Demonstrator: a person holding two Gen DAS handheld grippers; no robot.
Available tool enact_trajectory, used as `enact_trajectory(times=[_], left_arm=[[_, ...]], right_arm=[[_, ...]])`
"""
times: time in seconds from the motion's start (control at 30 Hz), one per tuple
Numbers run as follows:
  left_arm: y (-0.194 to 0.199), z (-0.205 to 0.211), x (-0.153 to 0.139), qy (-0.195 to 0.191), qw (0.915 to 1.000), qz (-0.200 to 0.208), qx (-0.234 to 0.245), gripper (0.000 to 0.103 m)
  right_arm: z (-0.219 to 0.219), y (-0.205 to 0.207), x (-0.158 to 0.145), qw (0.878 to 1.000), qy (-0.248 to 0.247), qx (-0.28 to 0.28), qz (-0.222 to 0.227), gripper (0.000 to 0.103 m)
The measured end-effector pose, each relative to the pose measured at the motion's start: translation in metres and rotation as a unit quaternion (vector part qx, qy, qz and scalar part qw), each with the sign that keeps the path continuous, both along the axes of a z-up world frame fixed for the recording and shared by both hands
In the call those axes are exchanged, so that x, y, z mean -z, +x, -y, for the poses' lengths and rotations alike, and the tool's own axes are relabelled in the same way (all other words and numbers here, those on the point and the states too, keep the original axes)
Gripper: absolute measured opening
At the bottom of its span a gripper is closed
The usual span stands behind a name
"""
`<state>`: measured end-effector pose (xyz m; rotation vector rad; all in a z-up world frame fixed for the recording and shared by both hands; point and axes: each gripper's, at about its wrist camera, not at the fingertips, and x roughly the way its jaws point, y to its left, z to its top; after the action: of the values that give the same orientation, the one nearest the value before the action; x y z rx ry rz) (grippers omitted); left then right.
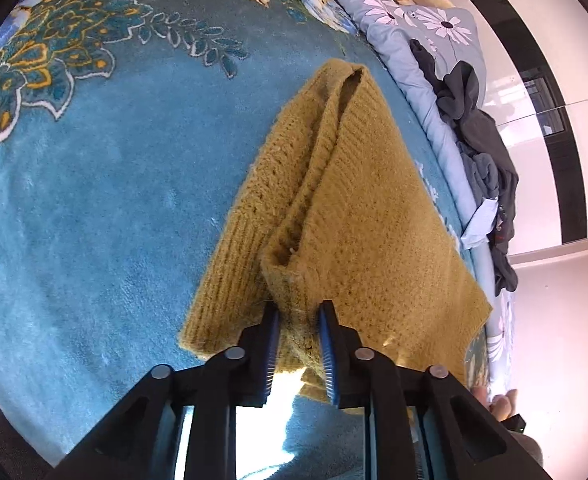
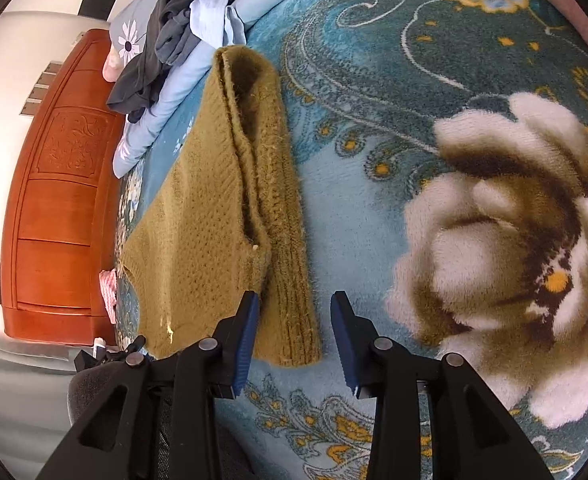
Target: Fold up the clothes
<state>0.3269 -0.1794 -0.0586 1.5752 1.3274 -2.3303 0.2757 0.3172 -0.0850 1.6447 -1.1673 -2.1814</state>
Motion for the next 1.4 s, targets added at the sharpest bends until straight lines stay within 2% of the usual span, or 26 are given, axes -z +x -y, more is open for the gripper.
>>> enact_trajectory(times=[0.17, 0.2, 0.23, 0.27, 0.3, 0.33, 0.37, 0.4, 0.47, 0.6, 0.7, 0.8, 1.03, 1.1, 1.17, 1.23, 1.27, 1.4], left_arm=[[0.002, 0.001, 0.004, 0.007, 1.0000, -0.004, -0.005, 0.019], [0.003, 0.001, 0.004, 0.010, 0.9999, -0.006, -0.006, 0.019], [0.004, 0.001, 0.001, 0.018, 0.9998, -0.012, -0.004, 0.020], [0.005, 0.002, -0.004, 0.018, 0.9996, -0.021, -0.004, 0.024], [0.007, 0.005, -0.011, 0.006, 0.9995, -0.031, -0.006, 0.038], [0.008, 0.008, -0.018, -0.011, 0.9992, -0.038, -0.009, 0.048], [0.009, 0.011, -0.024, -0.038, 0.9983, -0.041, -0.017, 0.061], [0.009, 0.016, -0.030, -0.061, 0.9969, -0.045, -0.024, 0.065], [0.002, 0.022, -0.027, -0.072, 0.9965, -0.037, -0.020, 0.070], [-0.013, 0.028, -0.006, -0.063, 0.9980, -0.006, -0.002, 0.071], [-0.016, 0.025, 0.005, -0.050, 0.9987, -0.007, 0.001, 0.071], [-0.019, 0.016, 0.008, -0.037, 0.9987, -0.021, 0.027, 0.072], [-0.020, 0.004, 0.004, -0.065, 0.9973, -0.016, 0.029, 0.068], [-0.021, -0.001, 0.004, -0.084, 0.9960, -0.005, 0.030, 0.054], [-0.018, -0.001, 0.005, -0.094, 0.9953, 0.005, 0.020, 0.046], [-0.016, 0.003, 0.005, -0.086, 0.9962, 0.010, 0.006, 0.038], [-0.018, 0.005, 0.006, -0.081, 0.9966, 0.017, 0.004, 0.034], [-0.040, 0.008, -0.005, -0.078, 0.9960, 0.038, 0.022, 0.019]], right_arm=[[0.003, -0.002, 0.001, 1.000, -0.006, -0.006, -0.008, 0.038], [0.004, -0.002, 0.001, 1.000, -0.006, -0.008, -0.010, 0.039], [0.004, -0.002, 0.002, 1.000, -0.007, -0.009, -0.013, 0.044], [0.004, -0.001, 0.002, 1.000, -0.009, -0.009, -0.016, 0.047], [0.003, 0.000, 0.003, 1.000, -0.014, -0.009, -0.019, 0.049], [0.002, 0.001, 0.003, 1.000, -0.020, -0.009, -0.021, 0.049], [0.001, 0.001, 0.004, 0.999, -0.021, -0.008, -0.023, 0.051], [0.000, 0.001, 0.004, 0.999, -0.021, -0.008, -0.025, 0.059], [-0.001, 0.000, 0.004, 0.999, -0.025, -0.009, -0.032, 0.060], [0.002, -0.008, 0.005, 0.999, -0.026, -0.009, -0.040, 0.060], [0.003, -0.015, 0.007, 0.998, -0.037, -0.006, -0.042, 0.060], [0.007, -0.021, 0.010, 0.998, -0.048, -0.010, -0.045, 0.060], [0.016, -0.033, 0.016, 0.997, -0.065, 0.000, -0.049, 0.062], [0.018, -0.035, 0.016, 0.996, -0.067, -0.002, -0.051, 0.060], [0.020, -0.037, 0.017, 0.997, -0.061, -0.004, -0.044, 0.051], [0.021, -0.039, 0.019, 0.999, -0.047, -0.002, -0.027, 0.035], [0.021, -0.040, 0.020, 0.999, -0.047, 0.001, -0.015, 0.031], [0.013, -0.048, 0.027, 0.994, -0.105, 0.030, 0.028, 0.022]])
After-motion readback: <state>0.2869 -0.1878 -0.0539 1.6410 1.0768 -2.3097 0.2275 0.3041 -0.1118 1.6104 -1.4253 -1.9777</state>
